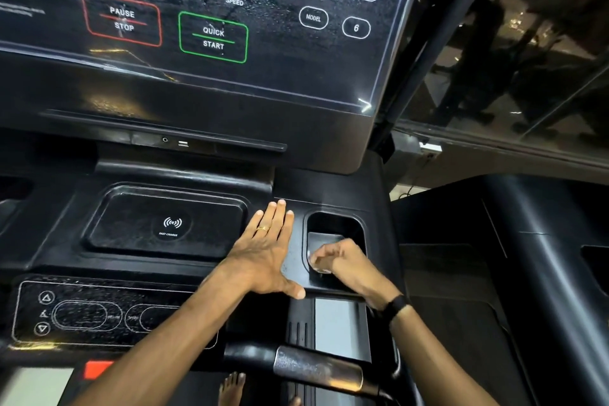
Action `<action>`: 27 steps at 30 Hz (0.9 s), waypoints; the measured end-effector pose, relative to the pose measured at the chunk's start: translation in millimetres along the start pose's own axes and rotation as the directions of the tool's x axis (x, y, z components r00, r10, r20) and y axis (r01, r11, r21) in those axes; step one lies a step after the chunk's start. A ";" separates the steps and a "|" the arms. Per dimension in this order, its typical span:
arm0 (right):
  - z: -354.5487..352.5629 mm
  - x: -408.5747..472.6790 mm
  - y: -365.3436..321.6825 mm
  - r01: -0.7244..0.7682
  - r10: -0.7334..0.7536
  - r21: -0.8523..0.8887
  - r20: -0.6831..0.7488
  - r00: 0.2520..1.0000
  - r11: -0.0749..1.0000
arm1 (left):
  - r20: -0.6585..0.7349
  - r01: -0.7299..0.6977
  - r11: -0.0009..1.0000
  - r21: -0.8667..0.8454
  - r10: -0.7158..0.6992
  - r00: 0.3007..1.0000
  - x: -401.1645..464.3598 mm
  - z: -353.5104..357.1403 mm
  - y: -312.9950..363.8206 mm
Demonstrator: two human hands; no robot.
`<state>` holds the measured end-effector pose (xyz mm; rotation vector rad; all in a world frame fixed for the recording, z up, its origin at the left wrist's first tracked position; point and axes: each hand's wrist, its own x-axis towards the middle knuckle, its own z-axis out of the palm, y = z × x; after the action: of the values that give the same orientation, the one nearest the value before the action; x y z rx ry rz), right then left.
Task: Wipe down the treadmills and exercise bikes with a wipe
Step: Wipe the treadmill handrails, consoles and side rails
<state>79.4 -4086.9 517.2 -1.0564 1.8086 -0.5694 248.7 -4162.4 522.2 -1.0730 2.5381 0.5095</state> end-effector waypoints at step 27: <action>59.7 -16.1 -14.4 0.764 -0.595 -0.628 0.560 0.576 0.149 | -0.405 0.334 0.700 -0.631 -0.664 0.628 -134.1 -21.3 -122.5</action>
<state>141.5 -4077.2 508.5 -2.6372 1.2573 0.0007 423.3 -4169.4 575.9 -2.4500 2.3990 0.7714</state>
